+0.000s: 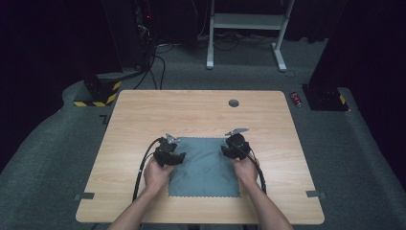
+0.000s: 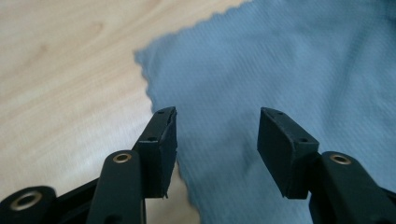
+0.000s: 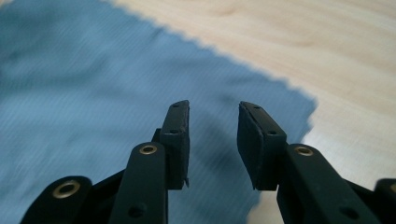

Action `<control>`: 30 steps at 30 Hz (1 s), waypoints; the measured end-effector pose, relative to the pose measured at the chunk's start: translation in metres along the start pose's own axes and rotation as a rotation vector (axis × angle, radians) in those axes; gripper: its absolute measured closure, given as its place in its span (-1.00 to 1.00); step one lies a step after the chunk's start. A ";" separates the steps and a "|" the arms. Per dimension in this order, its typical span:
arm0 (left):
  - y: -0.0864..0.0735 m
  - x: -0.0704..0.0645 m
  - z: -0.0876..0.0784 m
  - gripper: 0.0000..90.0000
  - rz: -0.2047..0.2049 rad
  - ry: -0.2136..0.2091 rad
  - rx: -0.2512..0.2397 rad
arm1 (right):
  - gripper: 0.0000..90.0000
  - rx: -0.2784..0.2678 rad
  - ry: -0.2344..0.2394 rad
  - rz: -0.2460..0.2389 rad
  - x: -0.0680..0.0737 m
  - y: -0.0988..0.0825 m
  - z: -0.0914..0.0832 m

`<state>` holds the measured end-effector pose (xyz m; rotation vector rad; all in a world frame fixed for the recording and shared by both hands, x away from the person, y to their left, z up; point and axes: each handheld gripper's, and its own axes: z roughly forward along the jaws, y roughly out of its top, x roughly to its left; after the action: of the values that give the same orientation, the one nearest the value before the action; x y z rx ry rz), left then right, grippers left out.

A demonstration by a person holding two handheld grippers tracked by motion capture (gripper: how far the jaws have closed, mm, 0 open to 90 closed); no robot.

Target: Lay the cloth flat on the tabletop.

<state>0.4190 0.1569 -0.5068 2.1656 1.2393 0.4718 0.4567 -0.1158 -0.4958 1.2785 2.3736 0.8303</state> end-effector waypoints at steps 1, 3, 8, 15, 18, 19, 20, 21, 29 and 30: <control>-0.003 0.000 0.000 0.06 0.020 0.012 0.012 | 0.43 0.019 -0.005 -0.043 0.007 -0.010 -0.002; -0.005 0.002 -0.001 0.04 0.024 0.017 0.008 | 0.43 0.027 -0.008 -0.055 0.007 -0.013 -0.001; -0.001 0.011 0.005 -0.04 0.003 0.011 0.002 | 0.46 0.005 -0.005 -0.048 -0.006 -0.014 0.004; 0.002 0.008 -0.002 -0.03 -0.029 -0.009 -0.015 | 0.35 0.006 -0.031 -0.019 -0.008 -0.010 0.003; -0.005 0.002 -0.011 -0.05 -0.043 -0.056 -0.045 | 0.31 -0.047 0.016 0.000 0.001 -0.021 -0.013; -0.008 -0.001 -0.013 -0.05 -0.037 -0.059 -0.049 | 0.30 -0.054 0.032 -0.004 0.005 -0.026 -0.017; -0.010 -0.004 -0.014 -0.05 -0.029 -0.063 -0.052 | 0.29 -0.053 0.039 -0.017 0.010 -0.030 -0.020; -0.010 -0.004 -0.014 -0.05 -0.029 -0.063 -0.052 | 0.28 -0.046 0.040 -0.028 0.015 -0.035 -0.021; -0.019 -0.015 -0.003 -0.08 0.053 -0.060 -0.062 | 0.23 -0.101 0.037 -0.072 0.018 -0.060 -0.020; -0.019 -0.014 -0.002 -0.09 0.056 -0.066 -0.071 | 0.23 -0.118 0.042 -0.076 0.016 -0.062 -0.020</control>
<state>0.3982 0.1530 -0.5181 2.1429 1.1125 0.4563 0.3969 -0.1356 -0.5195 1.1286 2.3507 0.9670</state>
